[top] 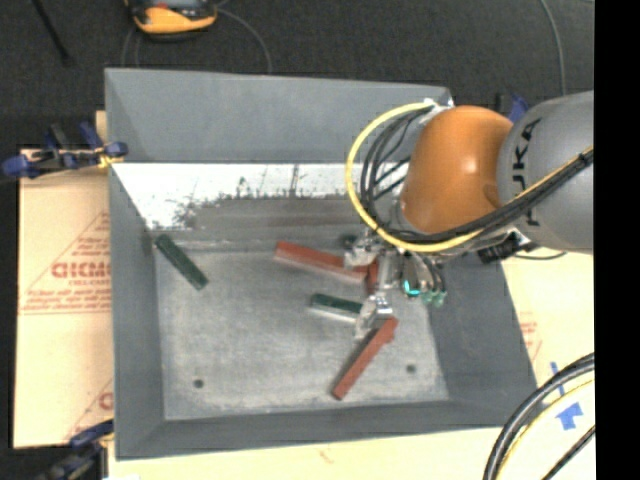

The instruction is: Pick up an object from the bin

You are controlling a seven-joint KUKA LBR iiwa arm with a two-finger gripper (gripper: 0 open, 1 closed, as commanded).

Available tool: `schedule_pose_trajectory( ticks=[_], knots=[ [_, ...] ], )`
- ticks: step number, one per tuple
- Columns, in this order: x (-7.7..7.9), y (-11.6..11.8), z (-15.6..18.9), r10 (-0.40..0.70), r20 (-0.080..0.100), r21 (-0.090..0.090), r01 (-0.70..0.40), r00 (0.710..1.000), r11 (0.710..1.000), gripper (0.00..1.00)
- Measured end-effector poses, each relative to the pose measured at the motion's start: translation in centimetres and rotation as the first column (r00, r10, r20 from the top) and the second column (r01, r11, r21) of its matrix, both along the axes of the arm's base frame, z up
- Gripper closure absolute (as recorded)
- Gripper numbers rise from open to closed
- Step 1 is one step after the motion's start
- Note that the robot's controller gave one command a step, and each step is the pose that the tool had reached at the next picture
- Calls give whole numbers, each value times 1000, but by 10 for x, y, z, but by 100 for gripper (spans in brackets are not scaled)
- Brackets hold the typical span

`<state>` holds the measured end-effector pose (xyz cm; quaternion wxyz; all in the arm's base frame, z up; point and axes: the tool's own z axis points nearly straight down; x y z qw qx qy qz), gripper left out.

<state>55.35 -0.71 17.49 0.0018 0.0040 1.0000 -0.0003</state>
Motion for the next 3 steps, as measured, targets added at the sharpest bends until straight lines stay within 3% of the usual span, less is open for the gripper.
schedule_pose_trajectory(
  ticks=[1,2,3],
  knots=[
    [9,6,-90,-117,41,4,116,992,993,100],
    [9,6,-90,-116,41,4,116,992,993,100],
    [2,2,-60,-112,-2,1,112,994,994,100]
  ],
)
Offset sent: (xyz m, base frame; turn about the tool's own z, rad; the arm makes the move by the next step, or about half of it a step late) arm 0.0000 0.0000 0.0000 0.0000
